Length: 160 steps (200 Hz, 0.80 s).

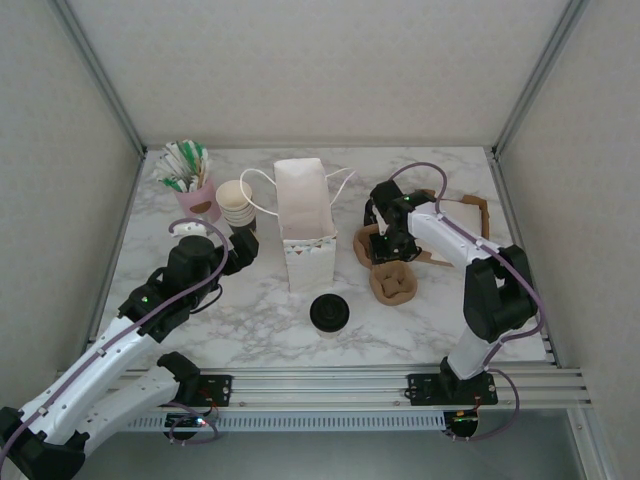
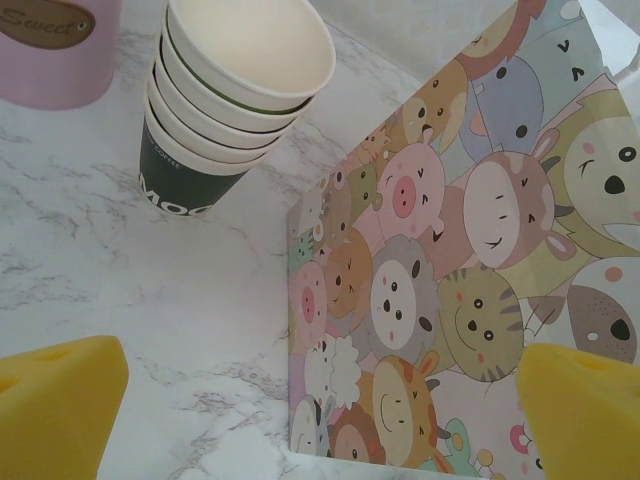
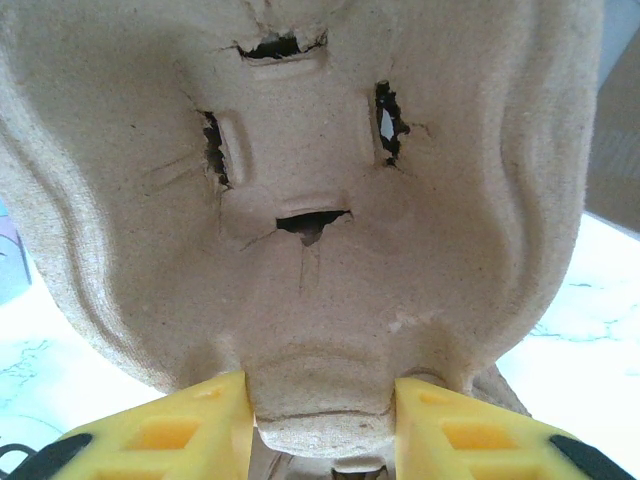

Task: Pack the takeout coffee

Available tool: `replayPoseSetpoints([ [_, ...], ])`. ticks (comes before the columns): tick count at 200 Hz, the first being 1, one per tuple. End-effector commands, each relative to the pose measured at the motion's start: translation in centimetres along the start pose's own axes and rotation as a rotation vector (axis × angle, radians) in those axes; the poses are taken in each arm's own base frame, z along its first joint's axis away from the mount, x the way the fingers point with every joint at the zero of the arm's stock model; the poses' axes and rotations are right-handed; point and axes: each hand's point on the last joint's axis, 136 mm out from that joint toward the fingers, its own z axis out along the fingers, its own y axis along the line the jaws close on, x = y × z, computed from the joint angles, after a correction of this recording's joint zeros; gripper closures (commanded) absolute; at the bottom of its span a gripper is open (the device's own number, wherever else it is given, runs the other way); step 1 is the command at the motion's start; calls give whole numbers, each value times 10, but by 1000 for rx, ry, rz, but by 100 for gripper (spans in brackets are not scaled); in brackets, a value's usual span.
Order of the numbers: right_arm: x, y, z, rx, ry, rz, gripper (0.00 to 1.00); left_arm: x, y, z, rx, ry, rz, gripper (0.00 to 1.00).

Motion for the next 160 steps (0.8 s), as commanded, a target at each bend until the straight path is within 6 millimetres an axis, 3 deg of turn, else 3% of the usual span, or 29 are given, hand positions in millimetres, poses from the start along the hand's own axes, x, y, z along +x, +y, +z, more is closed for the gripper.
replayPoseSetpoints([
  [1, 3, 1, -12, -22, -4, 26, 62, 0, 2, 1, 2, -3, 10, 0],
  [70, 6, 1, -14, -24, -5, 23, 61, -1, 0, 2, 13, -6, 9, 0],
  [140, 8, 1, 3, -14, 38, 27, 61, 1, 0, 3, 14, -1, 10, 0],
  [160, 9, 0, 6, -11, 48, 26, 56, 1, -1, 3, 17, -2, 10, 0],
])
